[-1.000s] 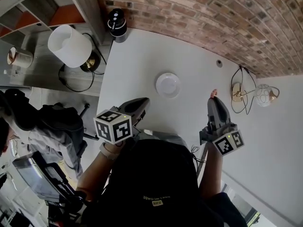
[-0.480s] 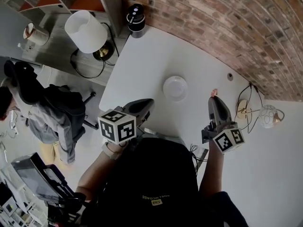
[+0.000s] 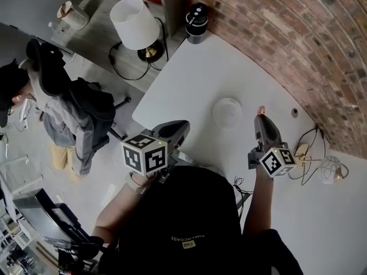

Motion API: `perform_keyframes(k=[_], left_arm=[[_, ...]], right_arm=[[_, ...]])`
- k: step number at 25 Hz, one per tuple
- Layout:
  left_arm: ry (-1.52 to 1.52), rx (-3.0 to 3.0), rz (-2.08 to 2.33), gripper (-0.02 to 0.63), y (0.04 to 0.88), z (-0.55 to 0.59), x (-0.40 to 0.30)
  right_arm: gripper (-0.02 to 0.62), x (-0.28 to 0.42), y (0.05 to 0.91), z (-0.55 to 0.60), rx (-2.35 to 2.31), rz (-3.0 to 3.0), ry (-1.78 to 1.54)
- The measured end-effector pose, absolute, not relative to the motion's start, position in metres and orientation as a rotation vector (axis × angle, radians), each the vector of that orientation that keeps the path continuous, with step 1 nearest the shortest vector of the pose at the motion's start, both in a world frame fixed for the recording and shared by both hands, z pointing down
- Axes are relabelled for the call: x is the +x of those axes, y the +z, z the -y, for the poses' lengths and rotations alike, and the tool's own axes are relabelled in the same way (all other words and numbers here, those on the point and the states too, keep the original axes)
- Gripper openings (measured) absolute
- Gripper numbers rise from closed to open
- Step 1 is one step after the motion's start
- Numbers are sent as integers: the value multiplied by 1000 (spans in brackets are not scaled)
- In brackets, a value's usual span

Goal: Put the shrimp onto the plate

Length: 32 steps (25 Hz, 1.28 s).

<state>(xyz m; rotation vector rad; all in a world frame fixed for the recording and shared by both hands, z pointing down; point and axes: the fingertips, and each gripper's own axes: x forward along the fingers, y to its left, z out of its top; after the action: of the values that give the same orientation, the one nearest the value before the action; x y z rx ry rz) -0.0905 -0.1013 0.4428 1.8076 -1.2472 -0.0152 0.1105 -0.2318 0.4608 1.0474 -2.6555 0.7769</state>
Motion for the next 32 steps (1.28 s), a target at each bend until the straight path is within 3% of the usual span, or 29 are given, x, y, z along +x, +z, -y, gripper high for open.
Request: perform_keyframes(k=[32], left_arm=[[-98,1483,1573,3,461,24,-113]], right_arm=[[52,53,668,240,574,2339,878]])
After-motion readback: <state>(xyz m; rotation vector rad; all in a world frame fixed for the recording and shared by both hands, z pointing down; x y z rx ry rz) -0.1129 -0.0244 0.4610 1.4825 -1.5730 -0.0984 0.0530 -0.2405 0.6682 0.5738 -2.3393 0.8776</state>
